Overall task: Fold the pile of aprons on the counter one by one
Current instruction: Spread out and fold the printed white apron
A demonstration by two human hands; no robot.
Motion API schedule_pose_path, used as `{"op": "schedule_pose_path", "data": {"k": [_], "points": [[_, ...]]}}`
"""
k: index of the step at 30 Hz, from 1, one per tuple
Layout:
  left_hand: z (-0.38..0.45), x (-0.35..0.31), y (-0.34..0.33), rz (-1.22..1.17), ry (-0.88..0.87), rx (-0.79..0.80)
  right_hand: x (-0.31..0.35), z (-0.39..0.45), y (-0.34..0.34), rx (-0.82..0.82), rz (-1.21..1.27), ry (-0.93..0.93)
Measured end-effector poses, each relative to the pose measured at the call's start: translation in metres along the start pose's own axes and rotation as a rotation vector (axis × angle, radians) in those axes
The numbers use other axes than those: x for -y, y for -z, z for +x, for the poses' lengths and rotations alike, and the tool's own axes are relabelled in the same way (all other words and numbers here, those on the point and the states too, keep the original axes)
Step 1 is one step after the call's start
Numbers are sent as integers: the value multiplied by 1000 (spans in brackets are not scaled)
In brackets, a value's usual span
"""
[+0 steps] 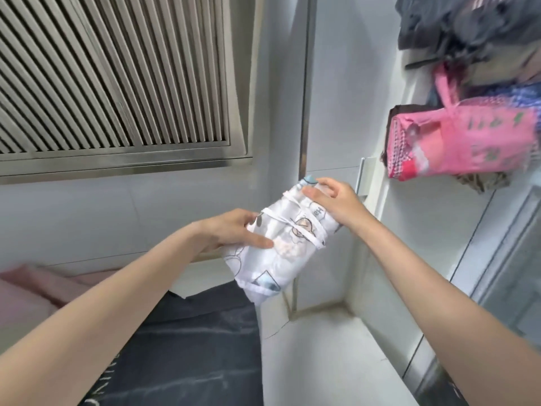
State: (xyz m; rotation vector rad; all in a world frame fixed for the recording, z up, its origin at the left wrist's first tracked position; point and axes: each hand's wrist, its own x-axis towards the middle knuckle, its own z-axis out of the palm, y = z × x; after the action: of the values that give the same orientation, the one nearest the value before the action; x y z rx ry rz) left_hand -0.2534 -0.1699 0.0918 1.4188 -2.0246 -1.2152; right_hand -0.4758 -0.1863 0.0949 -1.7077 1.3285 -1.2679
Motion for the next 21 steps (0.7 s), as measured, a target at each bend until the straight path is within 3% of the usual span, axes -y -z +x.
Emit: {"op": "schedule_pose_path", "data": {"k": [2, 5, 7, 10, 12, 15, 16, 19, 21], "points": [[6, -9, -6, -47, -14, 4, -2, -5, 14, 33, -138, -120], [9, -17, -4, 115, -34, 29, -1, -15, 34, 296, -107, -248], [10, -22, -1, 232, -33, 45, 0, -15, 37, 326, -280, -94], [11, -36, 2, 325, -51, 64, 13, -10, 28, 150, -455, 256], [11, -48, 3, 414, -63, 71, 33, -9, 22, 161, -561, 329], [11, -61, 4, 793, -130, 35, 60, -11, 16, 228, -1061, 384], [10, -66, 4, 870, -150, 18, 66, -11, 16, 219, -1080, 406], [10, -76, 3, 922, -208, 29, 74, -16, 19, 220, -804, 303], [11, -82, -1, 912, -223, 53, 74, -15, 16, 244, -850, 177]]}}
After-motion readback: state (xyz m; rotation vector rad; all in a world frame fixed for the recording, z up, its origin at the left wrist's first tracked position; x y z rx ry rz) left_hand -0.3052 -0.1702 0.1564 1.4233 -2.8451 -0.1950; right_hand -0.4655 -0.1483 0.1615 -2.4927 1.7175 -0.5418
